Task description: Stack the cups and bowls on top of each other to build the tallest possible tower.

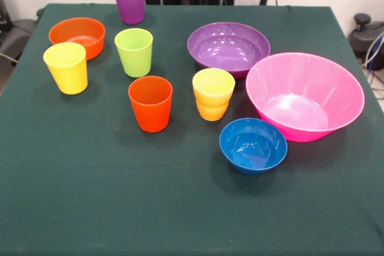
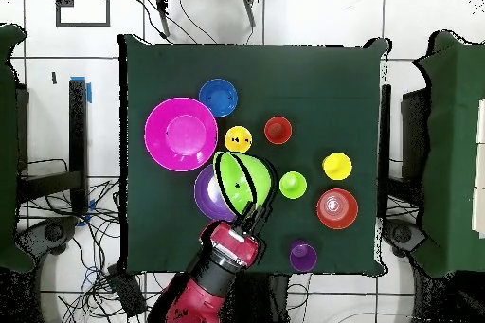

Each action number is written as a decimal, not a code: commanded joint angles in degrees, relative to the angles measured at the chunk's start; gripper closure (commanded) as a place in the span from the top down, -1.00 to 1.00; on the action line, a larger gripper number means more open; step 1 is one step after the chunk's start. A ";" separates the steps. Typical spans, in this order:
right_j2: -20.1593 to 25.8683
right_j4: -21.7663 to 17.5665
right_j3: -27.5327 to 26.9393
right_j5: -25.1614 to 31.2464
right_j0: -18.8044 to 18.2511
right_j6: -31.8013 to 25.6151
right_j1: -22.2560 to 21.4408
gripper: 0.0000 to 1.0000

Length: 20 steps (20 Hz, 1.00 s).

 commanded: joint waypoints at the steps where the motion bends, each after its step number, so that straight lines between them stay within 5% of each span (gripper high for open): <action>1: 5.47 10.58 0.21 11.65 3.96 -5.07 13.64 -1.00; 8: 8.62 19.00 0.55 16.31 9.27 -1.66 22.82 -1.00; 13: 11.17 26.67 -0.76 27.27 17.17 -0.25 31.58 -1.00; 20: 11.47 27.84 -4.24 34.45 17.60 2.67 33.60 -1.00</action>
